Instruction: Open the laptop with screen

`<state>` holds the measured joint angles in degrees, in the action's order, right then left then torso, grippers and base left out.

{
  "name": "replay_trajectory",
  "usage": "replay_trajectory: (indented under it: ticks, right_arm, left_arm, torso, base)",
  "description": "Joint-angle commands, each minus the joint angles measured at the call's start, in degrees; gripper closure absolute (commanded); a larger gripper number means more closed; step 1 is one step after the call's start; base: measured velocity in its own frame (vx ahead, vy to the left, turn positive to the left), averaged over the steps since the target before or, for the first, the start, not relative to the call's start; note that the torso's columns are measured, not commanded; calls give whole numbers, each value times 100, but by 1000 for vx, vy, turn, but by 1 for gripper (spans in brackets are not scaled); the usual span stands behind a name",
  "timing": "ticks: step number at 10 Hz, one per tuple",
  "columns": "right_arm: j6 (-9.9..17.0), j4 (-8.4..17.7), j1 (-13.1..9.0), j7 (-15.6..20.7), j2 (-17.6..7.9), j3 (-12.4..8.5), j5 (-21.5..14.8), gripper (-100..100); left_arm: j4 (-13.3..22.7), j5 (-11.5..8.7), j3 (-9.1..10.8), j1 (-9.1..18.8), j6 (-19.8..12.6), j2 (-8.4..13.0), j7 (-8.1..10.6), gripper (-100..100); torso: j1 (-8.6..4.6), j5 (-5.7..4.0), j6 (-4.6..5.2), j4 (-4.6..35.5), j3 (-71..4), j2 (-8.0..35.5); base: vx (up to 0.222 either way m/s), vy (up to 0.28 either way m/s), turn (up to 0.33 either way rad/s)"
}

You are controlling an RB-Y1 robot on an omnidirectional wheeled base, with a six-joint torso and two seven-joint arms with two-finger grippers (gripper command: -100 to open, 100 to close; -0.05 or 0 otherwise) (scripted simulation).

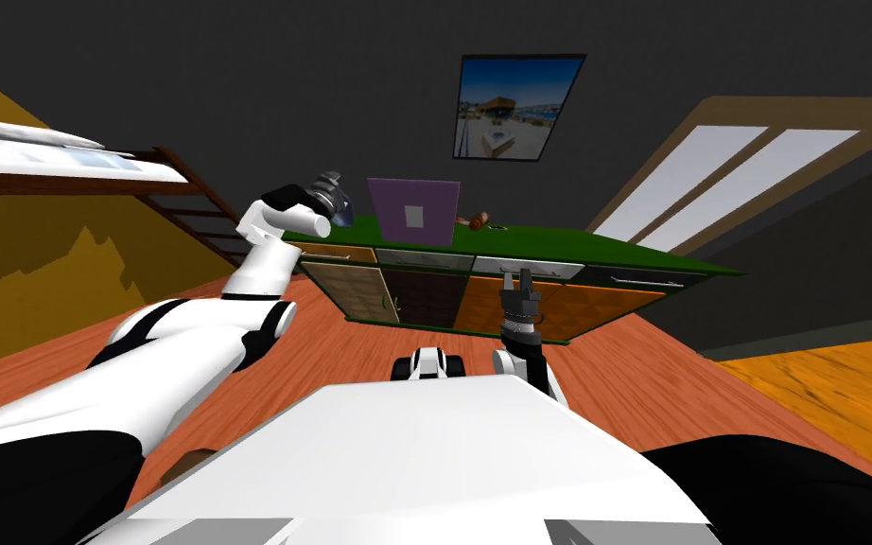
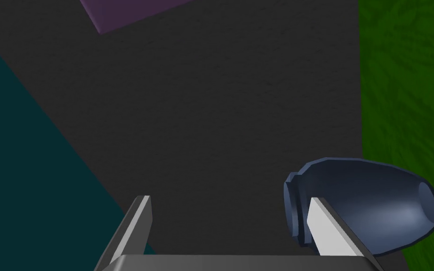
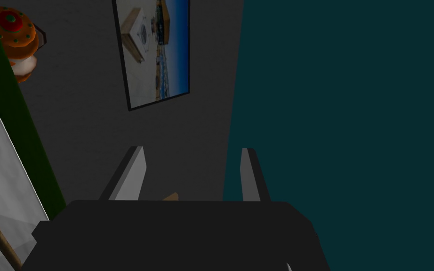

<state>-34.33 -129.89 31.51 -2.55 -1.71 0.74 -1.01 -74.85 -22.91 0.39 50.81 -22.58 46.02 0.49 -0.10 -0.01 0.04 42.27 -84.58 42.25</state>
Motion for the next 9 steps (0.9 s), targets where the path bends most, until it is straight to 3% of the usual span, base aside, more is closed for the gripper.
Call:
replay_trajectory:
  ticks: [1, 2, 3, 5, 6, 7, 9]
  right_arm:
    - [0, 0, 1, 0, 0, 0, 0, 0]
    - [0, 0, 1, 0, 0, -1, 0, 0]
    - [0, 0, 0, 0, -1, -1, 0, 0]
    - [0, 0, 1, 0, 0, 0, 0, 0]
    - [0, 0, 1, 0, 0, -1, 0, 0]
    - [0, 0, 0, 0, -1, -1, 0, 0]
    - [0, 0, 1, 0, 0, 0, 0, 0]
  left_arm:
    - [-401, -165, 9, -373, -13, 438, 118, -100]
    - [-401, -165, 9, -373, -13, 559, 118, -100]
    - [-573, -409, 148, -587, -108, 764, 374, -100]
    - [-963, -409, 148, -930, -108, 1073, 374, -100]
    - [-1026, -409, 148, -969, -108, 1201, 374, -100]
    - [-1243, -653, 287, -1194, -204, 1386, 629, -100]
    - [-1608, -653, 287, -1554, -204, 1749, 629, -100]
  torso:
    - [-4, -4, -5, -1, -2, -1]
    - [16, 1, -6, 3, 3, 7]
    - [29, 7, -6, 5, 8, 14]
    - [-2, -3, -4, -1, -4, -5]
    - [11, 1, -7, 0, 0, 2]
    - [22, 4, -5, 4, 6, 11]
    - [0, -3, -5, -2, -4, -5]
  base:
    - [29, -45, 6]
    - [10, -6, 10]
    - [44, -56, -186]
    - [50, -59, -58]
    - [14, -20, 25]
    - [60, -71, -187]
    - [50, -58, -58]
